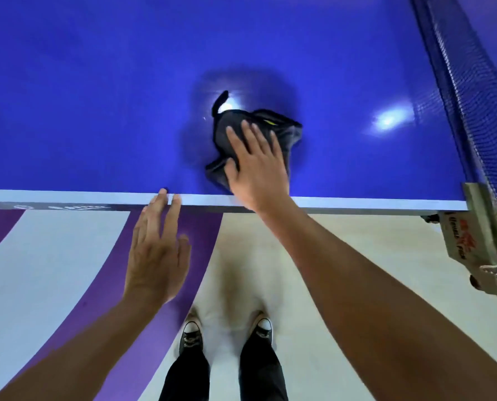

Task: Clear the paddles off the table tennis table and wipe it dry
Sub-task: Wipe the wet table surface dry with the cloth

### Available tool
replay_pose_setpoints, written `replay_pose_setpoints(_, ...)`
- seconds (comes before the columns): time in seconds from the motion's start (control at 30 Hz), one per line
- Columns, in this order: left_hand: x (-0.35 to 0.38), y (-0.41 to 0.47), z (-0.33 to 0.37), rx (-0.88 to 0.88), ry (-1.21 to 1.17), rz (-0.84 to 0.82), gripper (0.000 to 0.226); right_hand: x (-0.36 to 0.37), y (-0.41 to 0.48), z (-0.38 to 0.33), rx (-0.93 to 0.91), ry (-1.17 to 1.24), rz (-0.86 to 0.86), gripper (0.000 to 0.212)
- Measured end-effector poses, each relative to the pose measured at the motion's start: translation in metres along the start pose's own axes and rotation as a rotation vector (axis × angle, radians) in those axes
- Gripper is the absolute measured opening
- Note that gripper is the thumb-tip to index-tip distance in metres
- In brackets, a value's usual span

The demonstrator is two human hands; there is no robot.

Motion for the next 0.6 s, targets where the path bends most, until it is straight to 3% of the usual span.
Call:
replay_pose_setpoints(0.13,0.002,-0.015,-0.014,-0.013,0.075,-0.014,0.071,0.015,0.018,-0.084,-0.191,0.042,-0.022,0.061)
replay_pose_setpoints(0.3,0.008,-0.018,-0.004,-0.065,0.134,-0.029,0.081,0.008,0.008,-0.057,-0.207,0.051,-0.031,0.058)
replay_pose_setpoints(0.43,0.012,-0.018,0.008,-0.163,0.103,-0.035,0.080,-0.012,-0.045,0.045,-0.028,0.096,0.093,0.059)
replay_pose_setpoints(0.6,0.019,-0.016,0.024,-0.271,0.047,-0.014,0.075,-0.057,-0.137,0.215,0.362,-0.029,0.003,0.066)
Point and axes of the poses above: each hand's wrist, its own y-axis towards the middle knuckle, its own x-axis out of the palm, z = x × y, the point moved 1 cm from there along y, towards the middle knuckle, and after that the axes turned 12 degrees about -x, right-handed, at the moved point
